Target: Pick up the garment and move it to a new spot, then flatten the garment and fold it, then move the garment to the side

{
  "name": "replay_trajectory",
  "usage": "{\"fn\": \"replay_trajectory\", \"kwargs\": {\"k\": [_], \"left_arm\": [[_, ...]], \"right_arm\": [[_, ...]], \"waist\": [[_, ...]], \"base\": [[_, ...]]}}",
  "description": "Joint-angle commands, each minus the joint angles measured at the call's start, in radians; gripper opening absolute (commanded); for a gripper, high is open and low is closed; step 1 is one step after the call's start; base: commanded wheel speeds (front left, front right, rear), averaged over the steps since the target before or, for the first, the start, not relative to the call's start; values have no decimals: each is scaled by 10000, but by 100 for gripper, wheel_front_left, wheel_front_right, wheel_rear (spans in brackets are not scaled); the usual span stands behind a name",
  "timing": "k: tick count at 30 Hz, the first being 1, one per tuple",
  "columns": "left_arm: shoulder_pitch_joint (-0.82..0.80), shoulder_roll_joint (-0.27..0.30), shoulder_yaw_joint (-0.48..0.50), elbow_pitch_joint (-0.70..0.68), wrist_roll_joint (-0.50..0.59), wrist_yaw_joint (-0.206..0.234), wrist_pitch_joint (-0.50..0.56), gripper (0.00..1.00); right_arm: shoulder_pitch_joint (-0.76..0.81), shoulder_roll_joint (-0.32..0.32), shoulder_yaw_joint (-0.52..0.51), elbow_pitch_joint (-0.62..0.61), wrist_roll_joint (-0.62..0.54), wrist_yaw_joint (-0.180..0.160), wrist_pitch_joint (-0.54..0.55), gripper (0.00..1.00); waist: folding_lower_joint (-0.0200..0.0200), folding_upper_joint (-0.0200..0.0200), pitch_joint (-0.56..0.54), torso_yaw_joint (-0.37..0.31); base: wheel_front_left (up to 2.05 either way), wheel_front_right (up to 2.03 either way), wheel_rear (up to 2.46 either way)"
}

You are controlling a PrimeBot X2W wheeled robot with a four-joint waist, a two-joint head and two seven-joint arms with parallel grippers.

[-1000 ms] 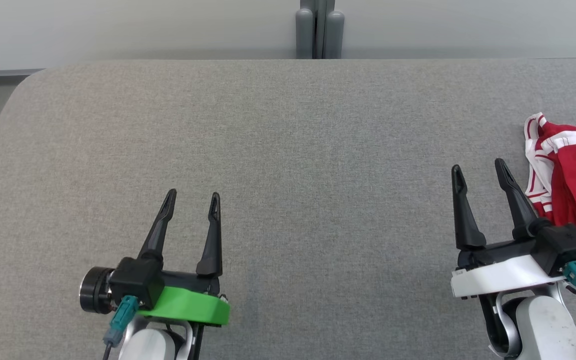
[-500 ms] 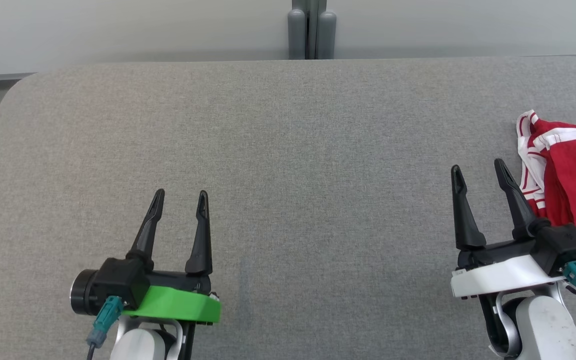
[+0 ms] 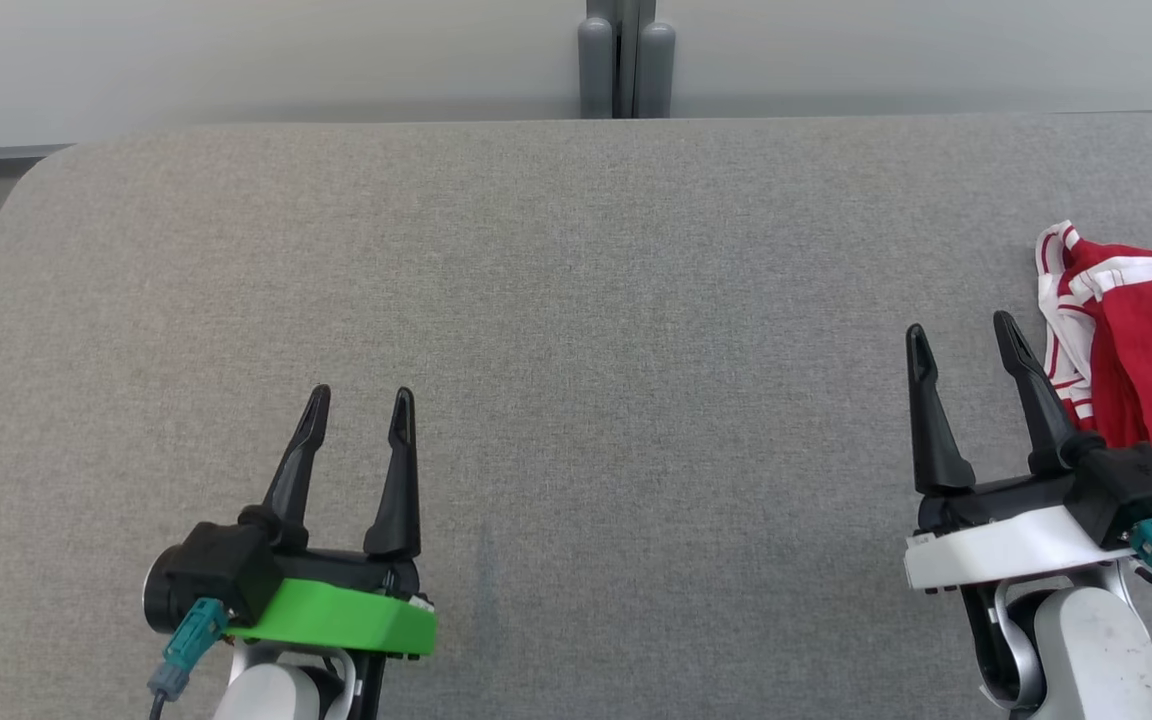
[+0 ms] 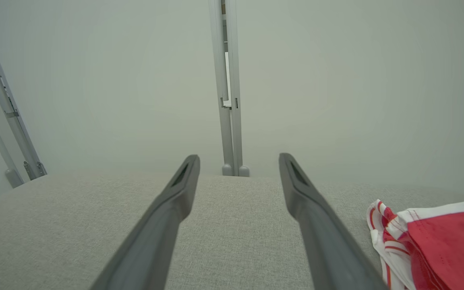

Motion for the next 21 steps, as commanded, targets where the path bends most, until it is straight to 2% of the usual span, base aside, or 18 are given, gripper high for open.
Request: {"fn": "replay_trajectory", "kwargs": {"k": [1, 7, 8, 12, 21], "left_arm": [[105, 40, 4, 16, -65, -73, -28, 100], [204, 38, 9, 140, -301, -161, -27, 100], [215, 38, 23, 163, -304, -147, -27, 0], [112, -3, -41, 391, -389, -130, 49, 0], [104, 119, 215, 502, -2047, -162, 376, 0]], "right_arm": [[-64, -7, -8, -91, -43, -19, -22, 100], [15, -6, 28, -85, -63, -19, -22, 100], [29, -6, 36, -76, -56, -19, -22, 0], [162, 32, 68, 176, 107, 2, 14, 0], [149, -84, 54, 402, 2064, 1, 359, 0]], "waist": [[1, 0, -30, 1], [1, 0, -151, -7], [1, 0, -175, -12], [1, 0, -166, -8], [1, 0, -246, -50]], "base": [[0, 0, 0], [0, 0, 0], [0, 0, 0], [0, 0, 0], [0, 0, 0]]}}
